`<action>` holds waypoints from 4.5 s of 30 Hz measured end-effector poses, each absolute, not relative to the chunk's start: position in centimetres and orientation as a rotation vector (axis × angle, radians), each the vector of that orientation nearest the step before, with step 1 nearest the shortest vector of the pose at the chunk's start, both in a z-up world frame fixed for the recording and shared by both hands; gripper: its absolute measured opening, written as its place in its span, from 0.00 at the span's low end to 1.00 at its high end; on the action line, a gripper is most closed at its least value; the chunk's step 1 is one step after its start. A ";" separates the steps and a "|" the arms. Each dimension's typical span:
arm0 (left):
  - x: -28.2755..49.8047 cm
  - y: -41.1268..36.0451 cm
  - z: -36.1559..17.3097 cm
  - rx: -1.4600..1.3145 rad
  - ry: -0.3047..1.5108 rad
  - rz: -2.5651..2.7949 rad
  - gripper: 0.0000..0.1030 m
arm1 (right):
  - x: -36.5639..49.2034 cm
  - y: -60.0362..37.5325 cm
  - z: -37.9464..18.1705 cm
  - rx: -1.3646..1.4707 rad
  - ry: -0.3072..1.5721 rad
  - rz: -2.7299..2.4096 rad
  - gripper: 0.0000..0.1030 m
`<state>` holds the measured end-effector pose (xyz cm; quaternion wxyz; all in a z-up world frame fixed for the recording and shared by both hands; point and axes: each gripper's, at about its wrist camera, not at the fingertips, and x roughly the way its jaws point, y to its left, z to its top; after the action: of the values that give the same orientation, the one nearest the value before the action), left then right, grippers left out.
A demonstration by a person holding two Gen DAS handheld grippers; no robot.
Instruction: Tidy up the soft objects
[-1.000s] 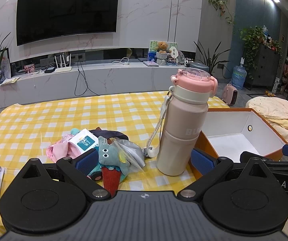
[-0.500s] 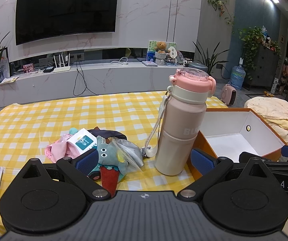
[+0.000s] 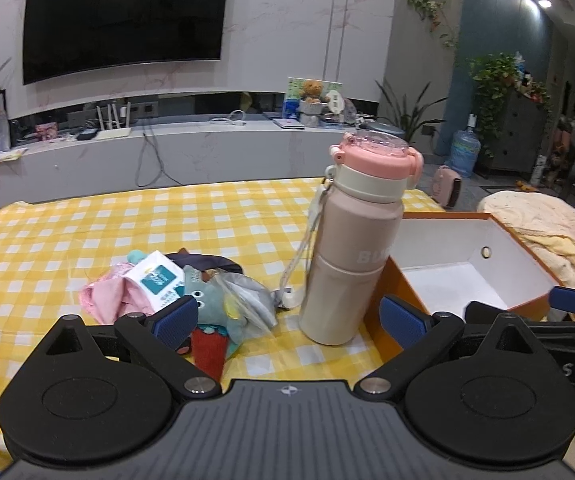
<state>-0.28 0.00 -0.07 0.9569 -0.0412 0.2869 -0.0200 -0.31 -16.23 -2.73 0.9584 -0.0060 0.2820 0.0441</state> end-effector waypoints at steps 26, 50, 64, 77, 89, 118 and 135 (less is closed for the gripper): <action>1.6 6.8 -4.1 -0.194 0.646 -0.101 0.40 | 4.5 -7.4 -6.9 -0.229 0.685 0.498 0.46; 7.0 10.0 -9.9 -0.265 0.803 -0.116 0.41 | 10.3 -1.7 -12.6 -0.358 0.742 0.584 0.22; 9.5 9.3 -10.9 -0.242 0.837 -0.046 0.08 | 11.4 -0.7 -12.9 -0.365 0.704 0.608 0.00; 5.0 9.3 -5.4 -0.297 0.695 -0.011 0.02 | 9.3 -3.8 -7.1 -0.252 0.583 0.604 0.00; 4.0 9.1 -4.5 -0.278 0.675 0.045 0.01 | 7.4 -3.4 -7.1 -0.299 0.600 0.664 0.22; 5.9 11.2 -4.7 -0.328 0.685 0.047 0.01 | 13.6 1.0 -8.5 -0.316 0.597 0.692 0.00; 0.7 8.5 2.0 -0.327 0.541 -0.019 0.02 | 6.5 -6.4 -0.4 -0.134 0.459 0.690 0.00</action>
<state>0.70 8.48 2.00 0.9504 -0.1606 0.2662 -0.0094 6.47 -6.44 -0.42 0.9132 -0.0650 0.2227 0.3352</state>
